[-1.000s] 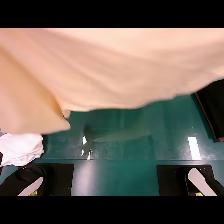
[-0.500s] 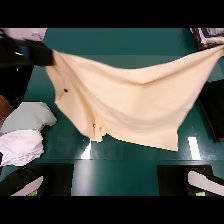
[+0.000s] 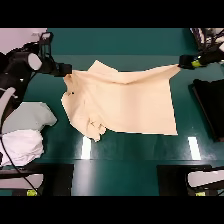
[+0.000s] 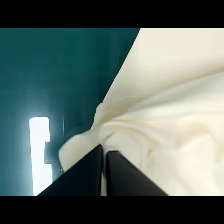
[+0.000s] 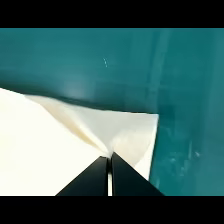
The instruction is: Fold the shirts.
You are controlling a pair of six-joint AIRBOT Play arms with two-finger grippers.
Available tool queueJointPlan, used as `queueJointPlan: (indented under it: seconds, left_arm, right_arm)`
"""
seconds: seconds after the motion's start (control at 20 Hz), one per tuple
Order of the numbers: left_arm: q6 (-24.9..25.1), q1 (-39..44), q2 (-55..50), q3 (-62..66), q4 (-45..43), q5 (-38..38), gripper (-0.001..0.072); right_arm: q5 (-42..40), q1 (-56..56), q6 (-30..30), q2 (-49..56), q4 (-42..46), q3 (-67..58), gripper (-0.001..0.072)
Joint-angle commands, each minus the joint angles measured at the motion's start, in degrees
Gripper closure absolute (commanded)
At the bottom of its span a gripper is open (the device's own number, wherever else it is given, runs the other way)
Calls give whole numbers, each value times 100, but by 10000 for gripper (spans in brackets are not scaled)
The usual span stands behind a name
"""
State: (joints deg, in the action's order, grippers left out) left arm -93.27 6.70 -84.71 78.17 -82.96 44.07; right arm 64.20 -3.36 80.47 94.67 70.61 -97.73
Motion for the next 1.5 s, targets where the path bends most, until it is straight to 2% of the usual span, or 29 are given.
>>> queueJointPlan:
  seconds: [0.0, 0.05, 0.1, 0.15, 0.2, 0.35, 0.4, 0.5, 0.65, 0.8, 1.05, 1.25, 1.45]
  left_arm:
    - [11, -79, -455, -24, 118, -254, 522]
    - [9, -81, -457, -11, 114, -254, 273]
    - [15, -81, -457, 52, 111, -164, 211]
    - [24, -98, -444, 160, 85, -7, 209]
    - [17, -149, -422, 297, 79, 229, 209]
    - [81, -479, -201, 791, 282, 1602, 210]
    - [280, -573, 11, 737, 426, 1915, 210]
    - [367, -675, 573, 271, 463, 2120, 209]
    - [367, -673, 1611, -1141, 866, 2135, 209]
    - [293, -673, 2437, -2811, 1534, 1980, 208]
    - [216, -673, 2953, -4756, 2981, 1215, 208]
    - [219, -673, 2953, -5259, 3611, 592, 207]
    - [212, -673, 2942, -5276, 3711, 118, 209]
  right_arm:
    - [-284, -46, 50, 398, -476, 11, 695]
    - [-297, -46, 50, 413, -511, 11, 667]
    - [-348, -44, 50, 415, -511, 11, 452]
    - [-363, -33, 52, 413, -514, 7, 286]
    - [-205, 7, 55, 413, -511, -52, 264]
    - [778, 184, -74, 299, -516, -251, 288]
    - [1014, 264, -227, 140, -514, -133, 287]
    - [1121, 411, -413, -321, -640, 402, 288]
    - [1091, 660, -798, -1143, -1421, 1532, 287]
    - [1056, 800, -1058, -1762, -1996, 2389, 287]
    - [927, 798, -1097, -2426, -2009, 3121, 287]
    - [933, 798, -1110, -2682, -2006, 3206, 287]
    - [953, 798, -1108, -2767, -2011, 3206, 287]
